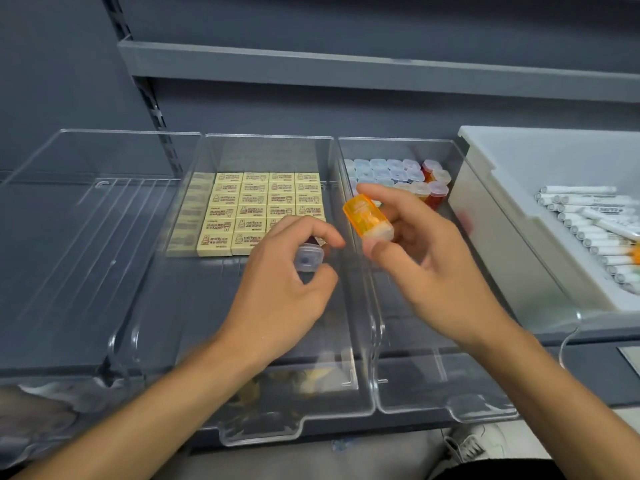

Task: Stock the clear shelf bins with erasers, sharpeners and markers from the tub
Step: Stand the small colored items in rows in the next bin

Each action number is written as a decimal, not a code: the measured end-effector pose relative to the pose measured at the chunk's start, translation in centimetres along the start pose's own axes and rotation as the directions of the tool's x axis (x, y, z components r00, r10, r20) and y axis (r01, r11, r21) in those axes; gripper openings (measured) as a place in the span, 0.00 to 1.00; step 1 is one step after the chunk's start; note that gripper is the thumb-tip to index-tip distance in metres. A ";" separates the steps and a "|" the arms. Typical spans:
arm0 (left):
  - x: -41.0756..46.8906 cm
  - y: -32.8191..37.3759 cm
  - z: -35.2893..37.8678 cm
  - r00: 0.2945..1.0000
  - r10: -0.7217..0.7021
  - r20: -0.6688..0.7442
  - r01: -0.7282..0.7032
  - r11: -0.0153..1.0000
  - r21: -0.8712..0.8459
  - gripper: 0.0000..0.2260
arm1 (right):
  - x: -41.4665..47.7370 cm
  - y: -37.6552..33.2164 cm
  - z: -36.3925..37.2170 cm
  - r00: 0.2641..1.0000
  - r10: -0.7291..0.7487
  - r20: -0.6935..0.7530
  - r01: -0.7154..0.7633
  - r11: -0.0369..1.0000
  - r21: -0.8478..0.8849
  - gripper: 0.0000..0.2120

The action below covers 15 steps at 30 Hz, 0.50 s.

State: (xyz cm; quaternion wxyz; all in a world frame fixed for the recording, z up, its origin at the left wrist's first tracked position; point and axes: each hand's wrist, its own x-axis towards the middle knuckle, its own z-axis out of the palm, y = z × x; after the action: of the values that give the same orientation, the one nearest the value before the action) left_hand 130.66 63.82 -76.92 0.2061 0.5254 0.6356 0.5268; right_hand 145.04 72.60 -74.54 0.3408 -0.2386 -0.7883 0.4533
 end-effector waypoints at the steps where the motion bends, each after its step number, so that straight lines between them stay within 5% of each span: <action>1: 0.0 -0.1 0.0 1.000 0.000 -0.004 0.000 1.000 -0.002 0.08 | 0.1 0.1 0.0 1.000 0.022 0.003 -0.022 0.999 0.027 0.20; 5: 0.0 -0.1 0.2 1.000 -0.024 -0.015 0.023 1.000 -0.021 0.03 | 0.1 0.4 0.1 0.994 0.105 -0.020 -0.102 0.988 0.115 0.22; 10: -0.2 0.2 0.3 1.000 -0.030 0.010 0.030 0.999 -0.031 0.11 | 1.1 0.4 0.2 0.974 0.227 0.008 -0.221 0.937 0.272 0.13; 15: -0.4 0.5 0.3 0.997 -0.038 0.066 0.041 0.998 -0.039 0.12 | 1.5 0.6 -0.2 0.945 0.311 0.107 -0.325 0.841 0.432 0.15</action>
State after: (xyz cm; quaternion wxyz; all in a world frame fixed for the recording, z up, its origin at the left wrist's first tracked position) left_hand 131.32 63.58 -76.67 0.2478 0.5255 0.6280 0.5177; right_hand 144.21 74.02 -74.52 0.2934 -0.2743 -0.6188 0.6751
